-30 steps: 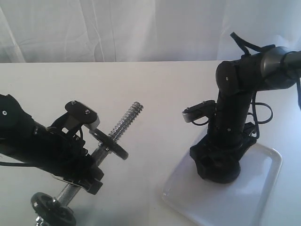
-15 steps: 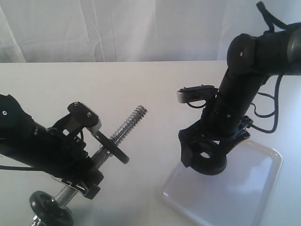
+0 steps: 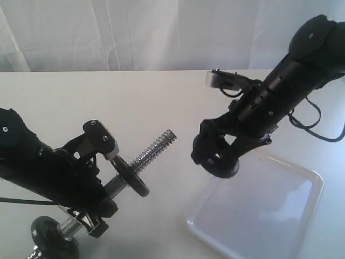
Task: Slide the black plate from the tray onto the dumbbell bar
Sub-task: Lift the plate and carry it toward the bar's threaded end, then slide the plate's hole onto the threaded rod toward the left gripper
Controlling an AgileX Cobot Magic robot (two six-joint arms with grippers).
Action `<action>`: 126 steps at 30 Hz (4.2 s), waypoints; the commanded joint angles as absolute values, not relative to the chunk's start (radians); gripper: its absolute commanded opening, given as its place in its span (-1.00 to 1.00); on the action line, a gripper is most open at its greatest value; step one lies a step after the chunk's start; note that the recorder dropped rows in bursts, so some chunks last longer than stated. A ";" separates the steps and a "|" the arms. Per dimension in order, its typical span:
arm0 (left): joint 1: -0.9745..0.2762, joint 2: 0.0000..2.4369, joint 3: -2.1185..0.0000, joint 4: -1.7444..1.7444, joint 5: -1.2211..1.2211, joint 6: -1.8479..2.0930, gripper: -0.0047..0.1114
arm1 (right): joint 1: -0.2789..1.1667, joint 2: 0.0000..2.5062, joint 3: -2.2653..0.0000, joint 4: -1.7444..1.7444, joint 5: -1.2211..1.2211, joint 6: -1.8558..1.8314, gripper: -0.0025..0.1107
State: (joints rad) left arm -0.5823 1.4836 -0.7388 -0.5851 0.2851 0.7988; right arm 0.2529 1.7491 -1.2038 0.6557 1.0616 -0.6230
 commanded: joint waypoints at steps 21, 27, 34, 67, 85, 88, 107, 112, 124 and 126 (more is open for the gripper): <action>-0.583 1.432 -0.770 -0.693 0.285 0.946 -0.92 | 0.150 1.837 -1.196 1.241 1.221 -0.925 -0.96; -0.583 1.432 -0.770 -0.693 0.285 0.946 -0.92 | 0.180 1.857 -1.196 1.252 1.221 -0.943 -0.96; -0.583 1.432 -0.770 -0.695 0.285 0.946 -0.92 | 0.201 1.857 -1.196 1.252 1.221 -0.939 -0.96; -0.583 1.435 -0.768 -0.739 0.288 0.941 -0.92 | 0.209 1.863 -1.172 1.235 1.221 -0.860 -0.96; -0.583 1.435 -0.768 -0.739 0.292 0.939 -0.92 | 0.208 1.817 -1.175 1.195 1.221 -0.830 -0.96; -0.583 1.435 -0.768 -0.739 0.292 0.939 -0.92 | 0.208 1.817 -1.173 1.191 1.221 -0.825 -0.96; -0.583 1.427 -0.768 -0.783 0.264 0.941 -0.92 | 0.212 1.819 -1.125 1.266 1.221 -0.833 -0.96; -0.583 1.427 -0.768 -0.783 0.264 0.941 -0.92 | 0.248 1.819 -1.125 1.266 1.221 -0.839 -0.96; -0.583 1.427 -0.768 -0.783 0.264 0.941 -0.92 | 0.329 1.840 -1.125 1.280 1.221 -0.880 -0.96; -0.583 1.427 -0.768 -0.783 0.264 0.941 -0.92 | 0.331 1.842 -1.125 1.283 1.221 -0.885 -0.96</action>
State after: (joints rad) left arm -0.5729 1.4753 -0.7291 -0.6508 0.3166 0.9377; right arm 0.2904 1.8447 -1.1275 1.2259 1.0802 -0.8454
